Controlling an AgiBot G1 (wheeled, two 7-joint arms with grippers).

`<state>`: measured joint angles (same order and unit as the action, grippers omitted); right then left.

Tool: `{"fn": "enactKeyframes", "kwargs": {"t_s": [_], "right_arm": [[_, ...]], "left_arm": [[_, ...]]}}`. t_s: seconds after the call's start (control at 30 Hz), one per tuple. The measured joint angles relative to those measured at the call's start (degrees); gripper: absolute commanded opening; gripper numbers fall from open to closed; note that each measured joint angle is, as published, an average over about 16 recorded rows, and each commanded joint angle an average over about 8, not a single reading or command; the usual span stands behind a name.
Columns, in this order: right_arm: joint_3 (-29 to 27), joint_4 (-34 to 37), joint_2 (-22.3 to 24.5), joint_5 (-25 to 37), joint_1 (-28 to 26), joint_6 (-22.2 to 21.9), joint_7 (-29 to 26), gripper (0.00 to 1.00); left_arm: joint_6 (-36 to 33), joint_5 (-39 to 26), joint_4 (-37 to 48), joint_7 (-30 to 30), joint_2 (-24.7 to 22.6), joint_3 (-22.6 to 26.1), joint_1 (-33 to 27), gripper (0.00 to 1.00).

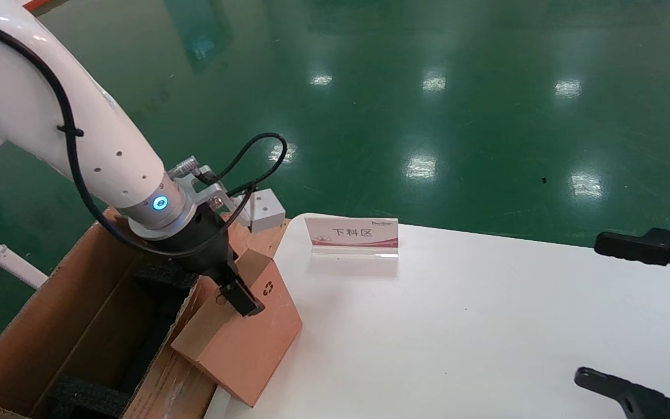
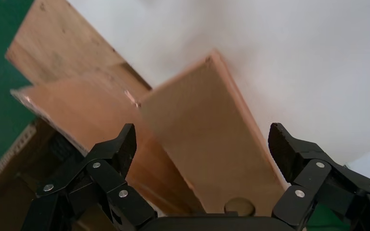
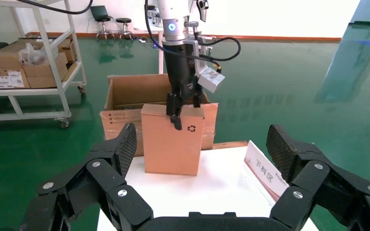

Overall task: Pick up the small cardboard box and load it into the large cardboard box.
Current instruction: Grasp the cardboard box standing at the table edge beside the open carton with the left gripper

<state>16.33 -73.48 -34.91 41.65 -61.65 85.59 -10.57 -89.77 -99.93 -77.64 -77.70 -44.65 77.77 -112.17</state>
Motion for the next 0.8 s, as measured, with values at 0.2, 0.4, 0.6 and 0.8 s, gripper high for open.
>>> {"fn": "enactKeyframes", "kwargs": {"t_s": [0.2, 0.4, 0.6, 0.8], "right_arm": [[0.02, 0.01, 0.01, 0.00, 0.00, -0.01, 0.01, 1.00], [0.02, 0.01, 0.02, 0.00, 0.00, -0.03, 0.02, 1.00], [0.02, 0.02, 0.02, 0.00, 0.01, -0.04, 0.02, 1.00], [0.02, 0.02, 0.02, -0.02, 0.00, -0.04, 0.02, 0.56]], "left_arm": [[0.57, -0.17, -0.11, -1.92, -0.61, 4.15, -1.67, 1.00], [1.07, -0.90, -0.22, -2.83, -1.02, 6.20, -2.47, 1.00], [1.20, -1.27, -0.26, -2.95, -1.15, 6.62, -2.57, 0.93], [1.14, -1.02, -0.26, -2.84, -1.02, 6.12, -2.43, 0.18]]}}
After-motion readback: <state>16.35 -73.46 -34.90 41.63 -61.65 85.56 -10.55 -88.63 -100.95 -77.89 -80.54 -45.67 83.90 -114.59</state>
